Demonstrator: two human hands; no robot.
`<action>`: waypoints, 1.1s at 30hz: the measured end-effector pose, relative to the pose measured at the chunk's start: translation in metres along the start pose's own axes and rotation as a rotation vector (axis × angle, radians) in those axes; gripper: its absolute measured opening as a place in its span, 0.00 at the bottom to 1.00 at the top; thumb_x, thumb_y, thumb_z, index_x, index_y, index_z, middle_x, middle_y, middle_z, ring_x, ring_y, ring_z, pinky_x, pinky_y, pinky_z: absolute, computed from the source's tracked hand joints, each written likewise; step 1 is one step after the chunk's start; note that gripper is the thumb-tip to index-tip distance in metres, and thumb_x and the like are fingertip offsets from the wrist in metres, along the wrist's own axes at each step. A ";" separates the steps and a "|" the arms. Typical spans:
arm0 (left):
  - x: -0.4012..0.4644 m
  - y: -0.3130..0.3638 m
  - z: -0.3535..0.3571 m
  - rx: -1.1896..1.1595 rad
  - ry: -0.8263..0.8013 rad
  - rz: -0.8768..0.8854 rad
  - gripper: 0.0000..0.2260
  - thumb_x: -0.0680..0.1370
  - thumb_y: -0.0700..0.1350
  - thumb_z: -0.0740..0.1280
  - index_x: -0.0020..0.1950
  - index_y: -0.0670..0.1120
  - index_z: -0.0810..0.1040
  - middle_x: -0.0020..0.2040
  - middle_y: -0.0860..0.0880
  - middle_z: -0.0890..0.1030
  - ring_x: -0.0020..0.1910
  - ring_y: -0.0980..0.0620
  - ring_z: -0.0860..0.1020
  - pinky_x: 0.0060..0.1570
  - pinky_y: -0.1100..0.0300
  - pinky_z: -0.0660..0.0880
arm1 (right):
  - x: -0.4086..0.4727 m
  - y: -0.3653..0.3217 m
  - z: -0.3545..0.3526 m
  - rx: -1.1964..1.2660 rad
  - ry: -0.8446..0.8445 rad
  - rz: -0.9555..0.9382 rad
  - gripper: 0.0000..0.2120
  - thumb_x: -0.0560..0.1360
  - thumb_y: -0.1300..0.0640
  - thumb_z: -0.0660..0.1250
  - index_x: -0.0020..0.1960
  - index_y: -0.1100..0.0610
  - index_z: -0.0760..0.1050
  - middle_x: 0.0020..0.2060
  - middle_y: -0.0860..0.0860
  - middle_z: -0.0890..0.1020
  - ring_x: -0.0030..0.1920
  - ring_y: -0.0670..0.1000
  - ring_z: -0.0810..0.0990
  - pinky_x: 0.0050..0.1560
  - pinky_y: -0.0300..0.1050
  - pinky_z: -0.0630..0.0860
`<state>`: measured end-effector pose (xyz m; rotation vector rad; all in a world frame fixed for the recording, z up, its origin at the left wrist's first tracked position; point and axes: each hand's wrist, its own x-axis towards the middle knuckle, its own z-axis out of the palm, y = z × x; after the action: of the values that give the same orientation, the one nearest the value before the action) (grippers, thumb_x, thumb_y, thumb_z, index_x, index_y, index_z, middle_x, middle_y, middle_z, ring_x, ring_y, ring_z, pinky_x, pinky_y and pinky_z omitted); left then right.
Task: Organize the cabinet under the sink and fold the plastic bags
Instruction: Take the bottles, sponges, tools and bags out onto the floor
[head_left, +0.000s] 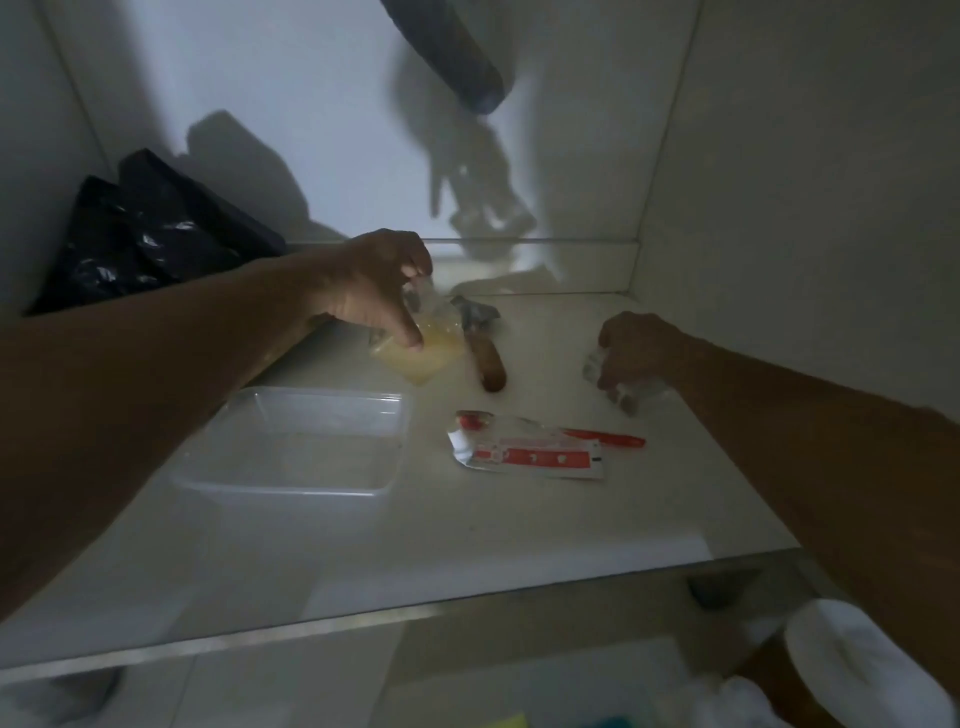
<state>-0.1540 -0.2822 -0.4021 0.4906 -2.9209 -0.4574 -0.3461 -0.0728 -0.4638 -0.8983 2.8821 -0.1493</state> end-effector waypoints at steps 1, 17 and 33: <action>-0.001 0.007 0.000 -0.015 0.003 0.013 0.31 0.60 0.46 0.81 0.60 0.50 0.72 0.58 0.52 0.75 0.55 0.49 0.75 0.50 0.57 0.75 | -0.004 0.003 -0.002 0.027 0.016 0.005 0.30 0.65 0.55 0.78 0.64 0.60 0.75 0.60 0.58 0.79 0.57 0.58 0.79 0.52 0.45 0.77; -0.132 0.146 0.062 -0.017 -0.301 0.267 0.35 0.59 0.58 0.79 0.64 0.55 0.74 0.55 0.58 0.75 0.54 0.56 0.74 0.56 0.59 0.73 | -0.232 0.071 -0.076 0.540 -0.246 -0.202 0.21 0.61 0.66 0.81 0.49 0.54 0.79 0.44 0.48 0.84 0.44 0.49 0.84 0.37 0.37 0.80; -0.275 0.157 0.259 0.062 -0.432 0.171 0.32 0.67 0.57 0.73 0.65 0.45 0.70 0.61 0.47 0.72 0.60 0.49 0.67 0.60 0.57 0.69 | -0.325 0.121 0.132 0.402 -0.427 -0.231 0.31 0.62 0.62 0.81 0.62 0.49 0.74 0.54 0.42 0.78 0.53 0.44 0.78 0.49 0.32 0.75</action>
<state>0.0078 0.0228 -0.6215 0.1577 -3.3605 -0.5052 -0.1294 0.2037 -0.5822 -1.0276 2.2429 -0.4743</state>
